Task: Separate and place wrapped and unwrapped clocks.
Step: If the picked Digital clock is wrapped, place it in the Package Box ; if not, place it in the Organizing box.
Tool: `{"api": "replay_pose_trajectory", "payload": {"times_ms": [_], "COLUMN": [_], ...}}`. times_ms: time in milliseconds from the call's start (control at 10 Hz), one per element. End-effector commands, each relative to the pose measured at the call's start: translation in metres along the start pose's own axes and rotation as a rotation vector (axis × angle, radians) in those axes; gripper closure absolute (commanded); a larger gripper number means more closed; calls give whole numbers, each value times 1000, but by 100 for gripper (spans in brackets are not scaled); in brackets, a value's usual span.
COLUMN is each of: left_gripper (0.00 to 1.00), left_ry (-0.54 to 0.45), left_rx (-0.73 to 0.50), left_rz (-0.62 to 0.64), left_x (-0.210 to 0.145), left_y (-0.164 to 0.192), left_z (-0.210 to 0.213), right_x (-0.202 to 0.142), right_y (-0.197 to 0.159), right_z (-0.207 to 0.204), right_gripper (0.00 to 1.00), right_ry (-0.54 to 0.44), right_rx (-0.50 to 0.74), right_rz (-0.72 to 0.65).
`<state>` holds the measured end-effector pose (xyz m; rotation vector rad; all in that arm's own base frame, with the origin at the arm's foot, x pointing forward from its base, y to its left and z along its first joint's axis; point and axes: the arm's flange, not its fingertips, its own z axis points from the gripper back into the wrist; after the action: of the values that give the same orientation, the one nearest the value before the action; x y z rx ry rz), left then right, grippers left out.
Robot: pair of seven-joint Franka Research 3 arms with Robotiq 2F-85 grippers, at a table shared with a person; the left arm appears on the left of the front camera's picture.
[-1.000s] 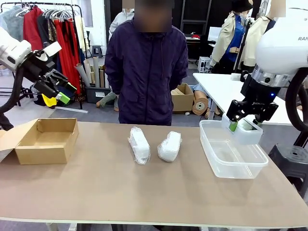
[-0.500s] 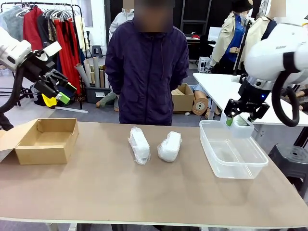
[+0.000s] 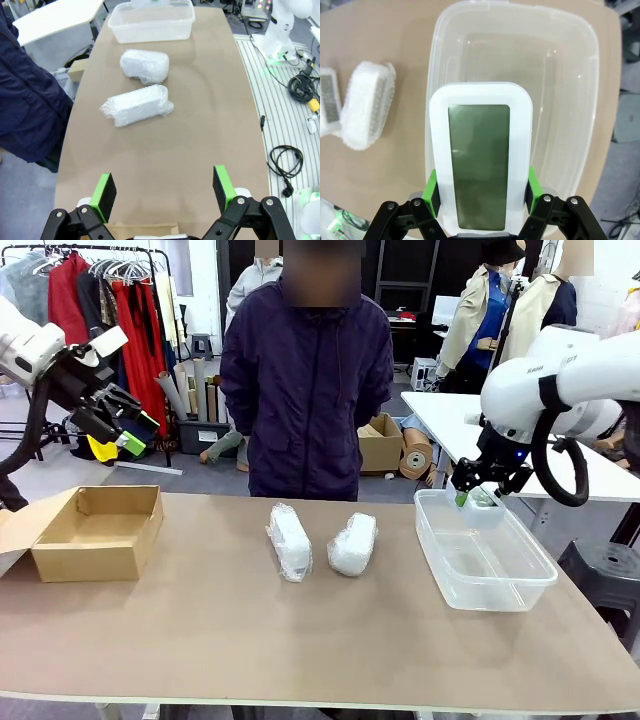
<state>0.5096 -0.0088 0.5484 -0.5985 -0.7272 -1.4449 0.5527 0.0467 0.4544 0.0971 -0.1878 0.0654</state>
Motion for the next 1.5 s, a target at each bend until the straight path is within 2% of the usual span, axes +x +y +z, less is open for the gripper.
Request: {"api": "replay_pose_trajectory", "payload": {"times_ms": [0,200,300,400,800,1000,1400], "left_gripper": [0,0,0,0,0,0,0], "left_ry": [-4,-4,-4,-4,-4,-4,-4], "left_rx": [1,1,1,1,1,1,1], "left_rz": [-2,-2,-2,-2,-2,-2,-2], "left_x": [1,1,1,1,1,1,1], "left_y": [0,0,0,0,0,0,0], "left_z": [1,1,1,1,1,1,1], "right_x": [4,-2,-13,3,0,21,33], "right_y": [-10,-23,-22,-14,-16,-37,-51], "right_z": [-6,-10,1,-13,-15,-58,-98], "right_gripper": [100,100,100,100,100,100,100], "right_ry": [-43,-37,-41,-14,-5,89,113], "right_rx": [-10,33,68,5,17,-14,-13], "right_rz": [-2,-68,-62,-36,-50,-126,-154]}}
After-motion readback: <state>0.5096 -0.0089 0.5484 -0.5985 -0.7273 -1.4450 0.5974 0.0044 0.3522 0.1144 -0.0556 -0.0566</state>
